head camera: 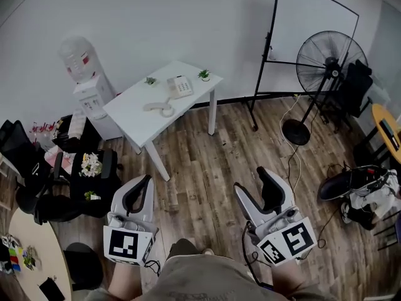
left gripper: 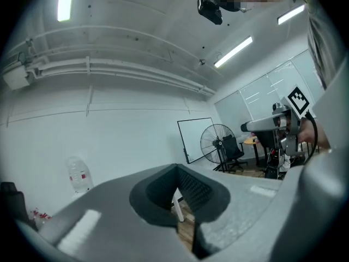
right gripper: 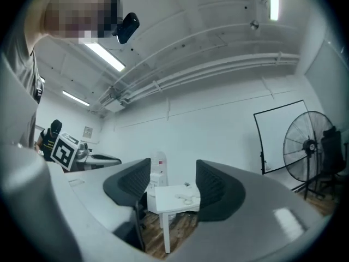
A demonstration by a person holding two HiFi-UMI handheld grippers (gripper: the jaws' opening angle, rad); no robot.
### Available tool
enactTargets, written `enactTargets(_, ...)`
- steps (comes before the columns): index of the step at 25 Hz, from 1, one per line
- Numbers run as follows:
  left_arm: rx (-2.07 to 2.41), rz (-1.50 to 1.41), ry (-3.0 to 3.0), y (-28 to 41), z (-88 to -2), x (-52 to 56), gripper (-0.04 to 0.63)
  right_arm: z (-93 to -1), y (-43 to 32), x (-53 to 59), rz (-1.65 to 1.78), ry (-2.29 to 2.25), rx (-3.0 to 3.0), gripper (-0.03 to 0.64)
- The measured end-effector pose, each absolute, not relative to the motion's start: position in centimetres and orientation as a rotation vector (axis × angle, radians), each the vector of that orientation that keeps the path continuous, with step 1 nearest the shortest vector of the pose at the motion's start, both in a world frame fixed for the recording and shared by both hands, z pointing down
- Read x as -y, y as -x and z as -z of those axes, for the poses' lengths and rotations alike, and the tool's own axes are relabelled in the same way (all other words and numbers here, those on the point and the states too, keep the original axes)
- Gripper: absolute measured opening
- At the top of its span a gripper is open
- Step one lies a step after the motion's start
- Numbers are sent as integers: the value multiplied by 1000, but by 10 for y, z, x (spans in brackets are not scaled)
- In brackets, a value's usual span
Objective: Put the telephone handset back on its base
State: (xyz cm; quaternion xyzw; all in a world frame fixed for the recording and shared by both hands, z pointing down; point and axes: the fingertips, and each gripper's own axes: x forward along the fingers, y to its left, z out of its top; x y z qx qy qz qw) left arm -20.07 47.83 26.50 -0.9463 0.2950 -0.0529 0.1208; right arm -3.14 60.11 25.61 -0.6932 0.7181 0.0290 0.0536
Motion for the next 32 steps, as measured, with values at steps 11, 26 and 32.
enactTargets(11,-844,159,2763,186,-272,-439,0,-273,3,-575,-70,2228,-2162,295)
enactTargets(26,-815,171,2796,145,-277,-290,0,-279,-31,-423,-16,2255,-2235,290)
enactTargets(32,-827,195,2806,139,-280,-202,0,-278,-42,-331,6,2279,-2244,293)
